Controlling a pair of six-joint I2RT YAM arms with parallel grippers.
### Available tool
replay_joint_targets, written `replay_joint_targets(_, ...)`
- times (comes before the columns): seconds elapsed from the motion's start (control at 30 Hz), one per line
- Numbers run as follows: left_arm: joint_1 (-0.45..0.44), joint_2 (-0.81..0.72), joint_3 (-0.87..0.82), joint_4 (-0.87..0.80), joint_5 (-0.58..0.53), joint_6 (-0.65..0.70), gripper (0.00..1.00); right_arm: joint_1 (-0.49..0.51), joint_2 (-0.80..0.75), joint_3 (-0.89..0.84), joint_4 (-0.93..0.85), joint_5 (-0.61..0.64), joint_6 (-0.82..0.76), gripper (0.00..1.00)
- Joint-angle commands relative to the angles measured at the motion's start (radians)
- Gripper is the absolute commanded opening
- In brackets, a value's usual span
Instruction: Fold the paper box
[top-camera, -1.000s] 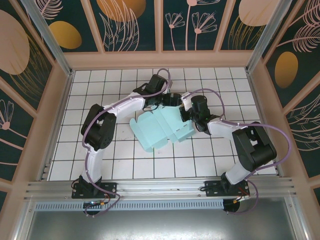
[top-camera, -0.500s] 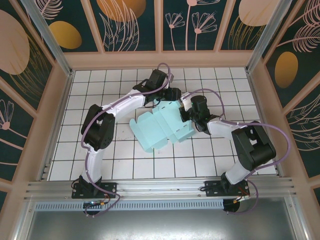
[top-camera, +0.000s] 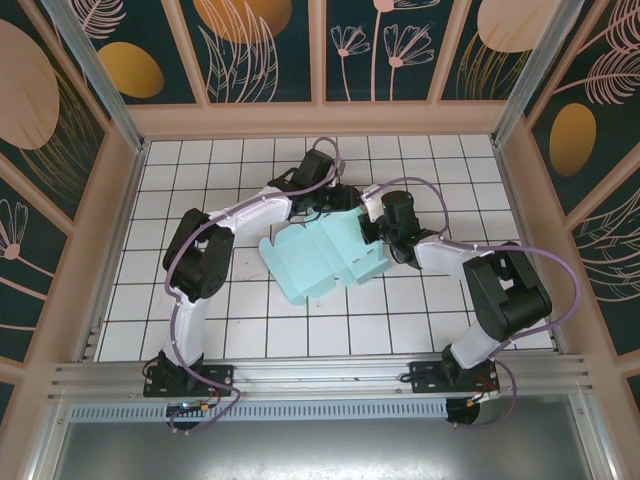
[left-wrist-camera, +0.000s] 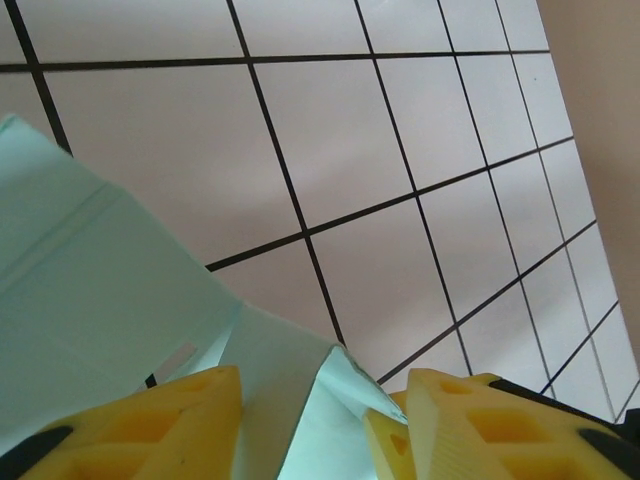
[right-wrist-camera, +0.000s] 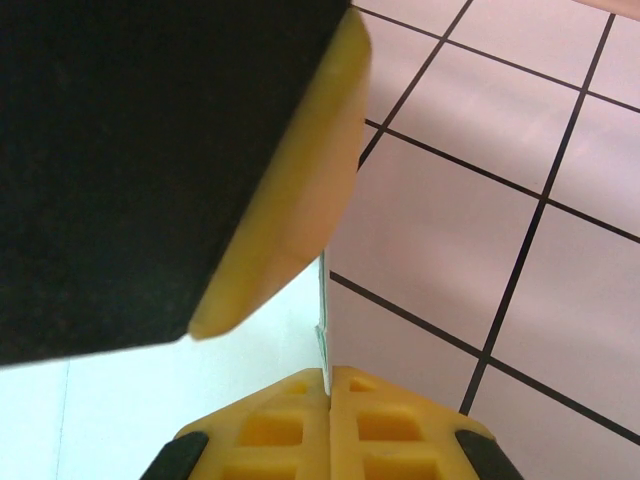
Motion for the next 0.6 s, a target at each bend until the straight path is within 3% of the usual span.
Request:
replay_joint_targets(0.0, -0.02, -0.002, 0.002, 0.058, 0.038, -0.04, 0.37, -0.003, 0.011, 0.038, -0.013, -0.001, 0.006, 0.0)
replay_joint_targets(0.23, -0.023, 0.019, 0.01, 0.062, 0.024, -0.064, 0.38, 0.017, -0.001, 0.04, -0.036, 0.05, -0.023, 0.0)
replay_joint_targets(0.4, -0.022, 0.031, 0.016, 0.075, 0.026, -0.088, 0.47, 0.035, -0.01, 0.04, -0.041, 0.084, -0.044, 0.0)
replay_joint_targets(0.57, -0.023, 0.036, 0.026, 0.096, 0.036, -0.119, 0.44, 0.065, 0.005, 0.051, -0.046, 0.144, -0.072, 0.0)
